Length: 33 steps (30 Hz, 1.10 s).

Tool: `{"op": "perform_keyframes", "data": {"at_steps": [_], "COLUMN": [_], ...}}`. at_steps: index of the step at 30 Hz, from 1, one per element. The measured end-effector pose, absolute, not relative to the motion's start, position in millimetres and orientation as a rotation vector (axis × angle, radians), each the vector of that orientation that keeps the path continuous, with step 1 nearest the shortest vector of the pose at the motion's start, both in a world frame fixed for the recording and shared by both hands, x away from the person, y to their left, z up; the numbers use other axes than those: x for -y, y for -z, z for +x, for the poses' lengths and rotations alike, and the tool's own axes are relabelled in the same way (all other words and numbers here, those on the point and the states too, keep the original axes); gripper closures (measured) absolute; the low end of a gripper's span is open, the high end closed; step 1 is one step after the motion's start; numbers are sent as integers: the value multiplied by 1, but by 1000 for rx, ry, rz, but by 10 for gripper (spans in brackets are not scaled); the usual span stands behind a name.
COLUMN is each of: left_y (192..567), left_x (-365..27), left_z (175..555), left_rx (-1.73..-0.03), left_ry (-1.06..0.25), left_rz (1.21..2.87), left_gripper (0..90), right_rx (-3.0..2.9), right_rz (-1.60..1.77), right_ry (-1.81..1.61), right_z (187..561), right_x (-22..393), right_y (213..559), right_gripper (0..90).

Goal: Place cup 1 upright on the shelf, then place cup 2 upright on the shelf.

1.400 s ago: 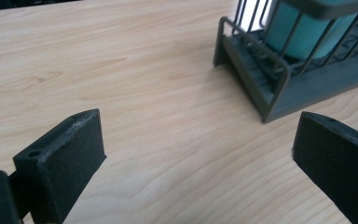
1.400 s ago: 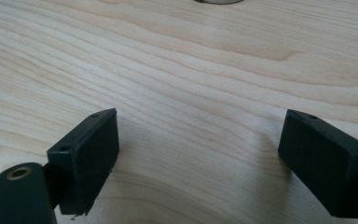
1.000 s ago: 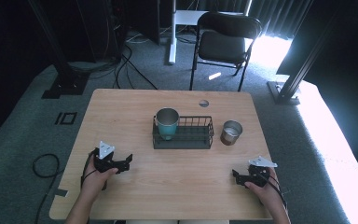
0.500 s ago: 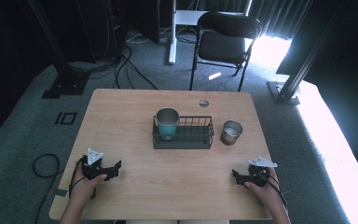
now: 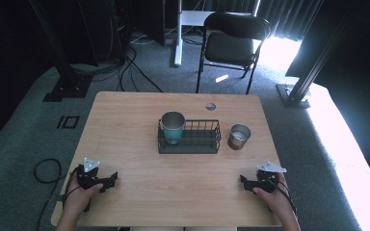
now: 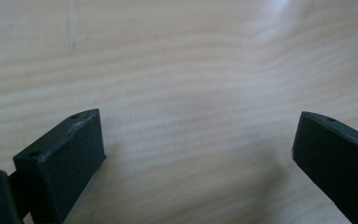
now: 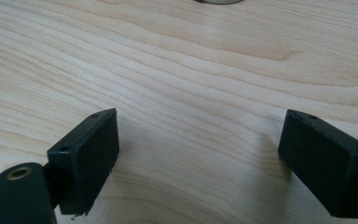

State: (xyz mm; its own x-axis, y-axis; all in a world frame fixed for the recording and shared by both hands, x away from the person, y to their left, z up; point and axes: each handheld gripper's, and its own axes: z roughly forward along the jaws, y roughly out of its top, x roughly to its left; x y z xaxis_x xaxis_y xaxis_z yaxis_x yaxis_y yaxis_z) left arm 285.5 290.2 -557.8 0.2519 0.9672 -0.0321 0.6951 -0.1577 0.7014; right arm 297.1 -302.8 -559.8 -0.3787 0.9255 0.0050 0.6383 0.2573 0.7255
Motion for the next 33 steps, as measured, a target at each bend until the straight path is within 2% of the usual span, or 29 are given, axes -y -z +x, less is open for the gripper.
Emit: {"op": "perform_keyframes", "data": {"at_steps": [33], "left_y": [559], "left_x": [-288], "left_z": [286], "left_rx": [-1501], "left_ry": [-610], "left_rz": [1960], "left_gripper": [26], "right_rx": [-2109], "right_rz": [1423], "right_ry": [-914], "right_z": [301], "right_x": [304], "right_y": [560], "right_gripper": [119]}}
